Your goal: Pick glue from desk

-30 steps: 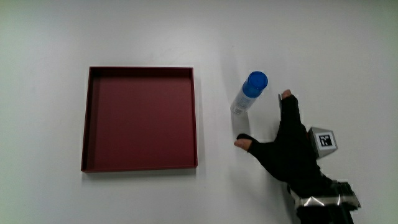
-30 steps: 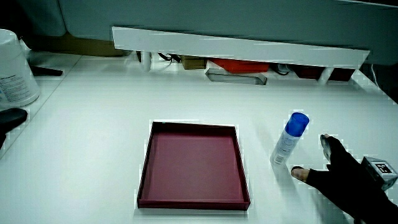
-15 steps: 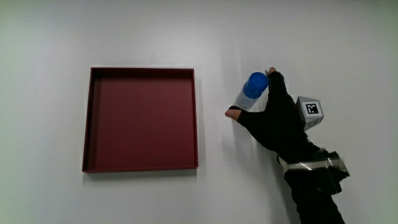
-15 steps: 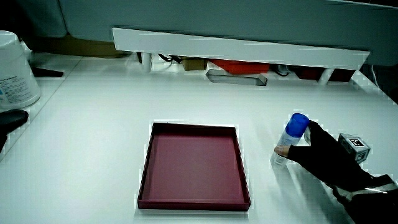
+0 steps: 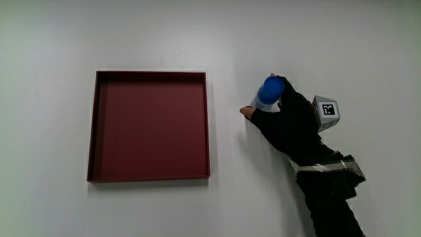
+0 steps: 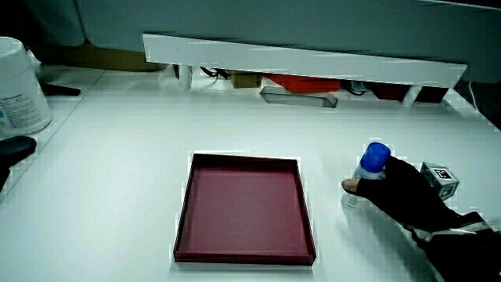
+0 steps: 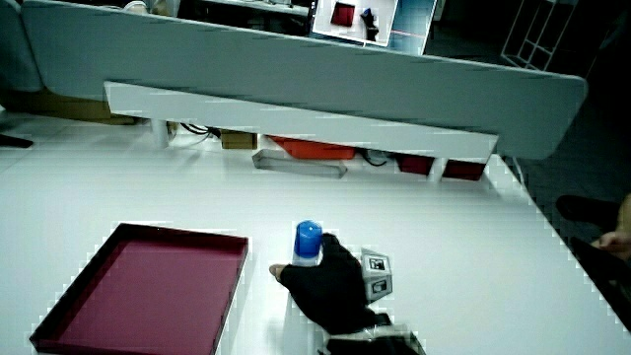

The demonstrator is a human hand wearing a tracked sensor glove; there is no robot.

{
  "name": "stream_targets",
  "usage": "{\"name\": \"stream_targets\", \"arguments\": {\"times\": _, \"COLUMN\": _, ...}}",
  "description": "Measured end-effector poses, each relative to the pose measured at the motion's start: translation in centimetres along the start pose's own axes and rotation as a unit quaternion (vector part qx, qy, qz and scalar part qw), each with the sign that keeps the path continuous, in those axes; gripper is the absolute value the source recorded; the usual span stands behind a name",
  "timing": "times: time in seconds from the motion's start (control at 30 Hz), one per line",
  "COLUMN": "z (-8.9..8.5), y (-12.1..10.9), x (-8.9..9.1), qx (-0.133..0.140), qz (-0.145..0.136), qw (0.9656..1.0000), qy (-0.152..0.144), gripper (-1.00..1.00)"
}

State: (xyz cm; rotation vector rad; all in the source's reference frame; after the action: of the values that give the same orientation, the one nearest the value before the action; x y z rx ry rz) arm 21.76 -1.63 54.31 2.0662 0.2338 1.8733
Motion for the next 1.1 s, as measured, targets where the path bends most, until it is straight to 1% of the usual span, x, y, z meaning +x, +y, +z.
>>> {"name": "stream_targets", "arguments": {"times": 0.03, "z": 0.1, "y": 0.0, "x": 0.1, "qx": 0.005, "qz": 0.002, "qw": 1.0, "qy": -0.001, "gripper": 0.58}}
{"name": "stream_targets", "arguments": {"times": 0.13, "z": 0.0, "y": 0.0, "x": -0.2, "qx": 0.008, "qz": 0.012, "qw": 0.9999, "qy": -0.007, "gripper": 0.74}}
{"name": "stream_targets", "arguments": {"times": 0.17, "z": 0.1, "y": 0.0, "x": -0.1, "qx": 0.011, "qz": 0.008, "qw": 0.9998, "qy": -0.017, "gripper": 0.79}}
{"name": "stream_targets", "arguments": {"times": 0.2, "z": 0.1, "y": 0.1, "x": -0.1, "qx": 0.012, "qz": 0.009, "qw": 0.9997, "qy": -0.019, "gripper": 0.84}}
{"name": "stream_targets", "arguments": {"times": 0.27, "z": 0.1, "y": 0.0, "x": -0.3, "qx": 0.011, "qz": 0.017, "qw": 0.9997, "qy": -0.013, "gripper": 0.95}}
{"name": "stream_targets", "arguments": {"times": 0.3, "z": 0.2, "y": 0.0, "x": -0.1, "qx": 0.014, "qz": 0.014, "qw": 0.9997, "qy": -0.017, "gripper": 1.0}}
{"name": "stream_targets", "arguments": {"times": 0.33, "z": 0.3, "y": 0.0, "x": 0.0, "qx": 0.013, "qz": 0.013, "qw": 0.9997, "qy": -0.017, "gripper": 1.0}}
{"name": "stream_targets", "arguments": {"times": 0.43, "z": 0.3, "y": -0.1, "x": -0.1, "qx": 0.015, "qz": 0.026, "qw": 0.9994, "qy": -0.018, "gripper": 1.0}}
{"name": "stream_targets", "arguments": {"times": 0.47, "z": 0.4, "y": -0.2, "x": -0.1, "qx": 0.017, "qz": 0.024, "qw": 0.9995, "qy": -0.016, "gripper": 1.0}}
{"name": "stream_targets", "arguments": {"times": 0.5, "z": 0.5, "y": -0.1, "x": -0.2, "qx": 0.014, "qz": 0.031, "qw": 0.9994, "qy": -0.011, "gripper": 1.0}}
{"name": "stream_targets", "arguments": {"times": 0.53, "z": 0.6, "y": -0.2, "x": -0.7, "qx": 0.015, "qz": 0.033, "qw": 0.9993, "qy": -0.01, "gripper": 1.0}}
{"name": "stream_targets", "arguments": {"times": 0.57, "z": 0.8, "y": 0.0, "x": -0.7, "qx": 0.016, "qz": 0.04, "qw": 0.9988, "qy": -0.023, "gripper": 1.0}}
{"name": "stream_targets", "arguments": {"times": 0.63, "z": 0.7, "y": -0.1, "x": -1.9, "qx": 0.006, "qz": 0.053, "qw": 0.9981, "qy": -0.032, "gripper": 1.0}}
{"name": "stream_targets", "arguments": {"times": 0.67, "z": 0.7, "y": -0.2, "x": -2.5, "qx": 0.005, "qz": 0.058, "qw": 0.9978, "qy": -0.032, "gripper": 1.0}}
{"name": "stream_targets", "arguments": {"times": 0.7, "z": 0.6, "y": -0.3, "x": -3.2, "qx": 0.0, "qz": 0.072, "qw": 0.9971, "qy": -0.027, "gripper": 1.0}}
{"name": "stream_targets", "arguments": {"times": 0.8, "z": 0.3, "y": -0.4, "x": -4.7, "qx": -0.005, "qz": 0.077, "qw": 0.9962, "qy": -0.039, "gripper": 1.0}}
{"name": "stream_targets", "arguments": {"times": 0.87, "z": -0.1, "y": -0.3, "x": -5.8, "qx": -0.012, "qz": 0.086, "qw": 0.9954, "qy": -0.041, "gripper": 1.0}}
{"name": "stream_targets", "arguments": {"times": 0.9, "z": -0.5, "y": -0.4, "x": -6.7, "qx": -0.02, "qz": 0.099, "qw": 0.9944, "qy": -0.031, "gripper": 1.0}}
{"name": "stream_targets", "arguments": {"times": 0.97, "z": -1.1, "y": -0.2, "x": -7.6, "qx": -0.029, "qz": 0.107, "qw": 0.9932, "qy": -0.036, "gripper": 1.0}}
{"name": "stream_targets", "arguments": {"times": 1.0, "z": -1.5, "y": -0.2, "x": -8.0, "qx": -0.032, "qz": 0.105, "qw": 0.9935, "qy": -0.029, "gripper": 1.0}}
{"name": "stream_targets", "arguments": {"times": 1.07, "z": -2.3, "y": -0.1, "x": -8.7, "qx": -0.046, "qz": 0.108, "qw": 0.993, "qy": -0.018, "gripper": 1.0}}
{"name": "stream_targets", "arguments": {"times": 1.1, "z": -2.9, "y": 0.0, "x": -9.4, "qx": -0.053, "qz": 0.118, "qw": 0.9912, "qy": -0.027, "gripper": 1.0}}
